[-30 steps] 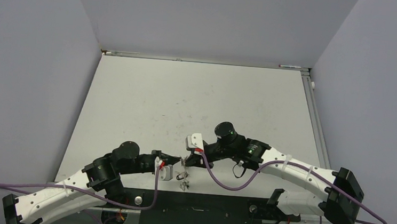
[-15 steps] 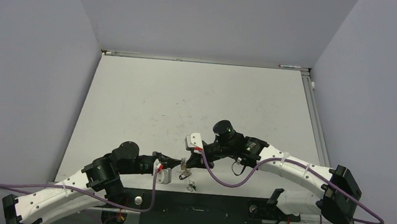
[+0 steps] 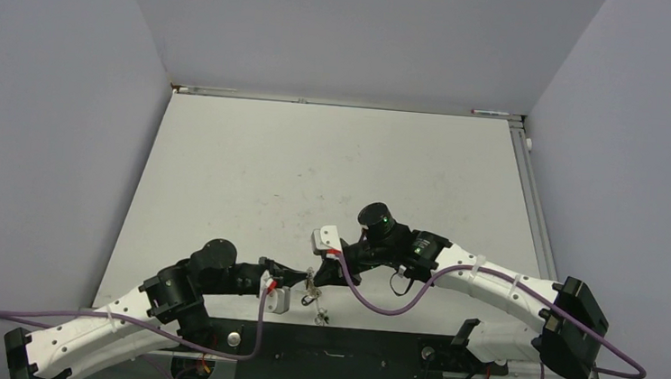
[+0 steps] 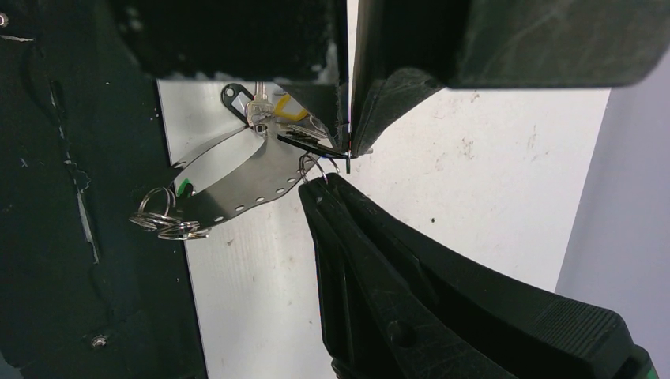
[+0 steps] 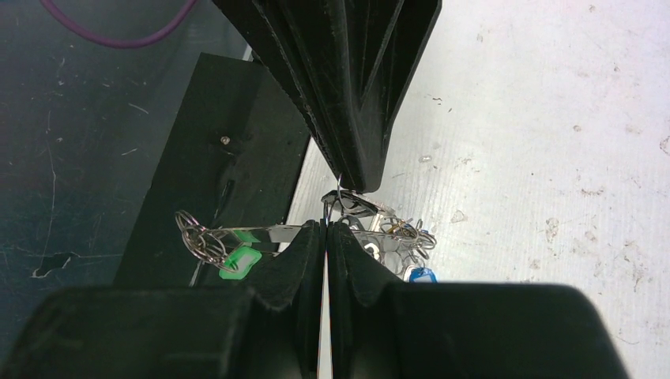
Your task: Put the keys on the keyring
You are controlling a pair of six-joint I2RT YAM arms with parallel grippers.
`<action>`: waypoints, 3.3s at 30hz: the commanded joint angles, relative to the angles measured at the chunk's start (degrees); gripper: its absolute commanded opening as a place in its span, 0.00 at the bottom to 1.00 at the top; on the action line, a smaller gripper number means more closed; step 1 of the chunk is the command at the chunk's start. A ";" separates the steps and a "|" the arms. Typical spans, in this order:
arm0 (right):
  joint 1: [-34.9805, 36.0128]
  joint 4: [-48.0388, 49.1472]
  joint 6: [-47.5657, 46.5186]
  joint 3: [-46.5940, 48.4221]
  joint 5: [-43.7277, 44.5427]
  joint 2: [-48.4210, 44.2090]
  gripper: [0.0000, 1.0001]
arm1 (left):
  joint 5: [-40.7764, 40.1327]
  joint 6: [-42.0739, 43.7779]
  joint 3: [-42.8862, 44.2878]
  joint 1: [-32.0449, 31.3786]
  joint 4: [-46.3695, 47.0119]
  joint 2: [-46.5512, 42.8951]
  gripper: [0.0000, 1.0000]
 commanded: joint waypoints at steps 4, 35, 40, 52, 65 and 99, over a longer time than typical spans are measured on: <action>-0.19 2.46 -1.31 2.86 -4.22 0.12 0.05 | 0.75 0.53 -0.22 -0.49 1.12 0.62 0.00; -0.22 2.04 -1.31 3.43 -3.47 1.11 0.05 | 4.93 1.16 0.00 -0.93 -0.42 1.77 0.00; -0.19 1.98 -1.15 3.34 -3.34 0.62 0.05 | 4.32 1.31 0.49 -1.04 -1.18 3.01 0.00; 0.37 1.50 -1.22 3.60 -3.15 0.84 0.05 | 3.49 1.62 0.55 -1.17 -1.64 2.93 0.00; 1.91 0.32 -0.67 3.87 -2.59 0.43 0.05 | -5.77 1.32 -0.81 -1.11 1.51 -1.63 0.00; 3.42 0.66 -1.79 4.90 -3.51 2.78 0.05 | -4.91 2.48 -0.96 -1.13 1.73 -0.73 0.00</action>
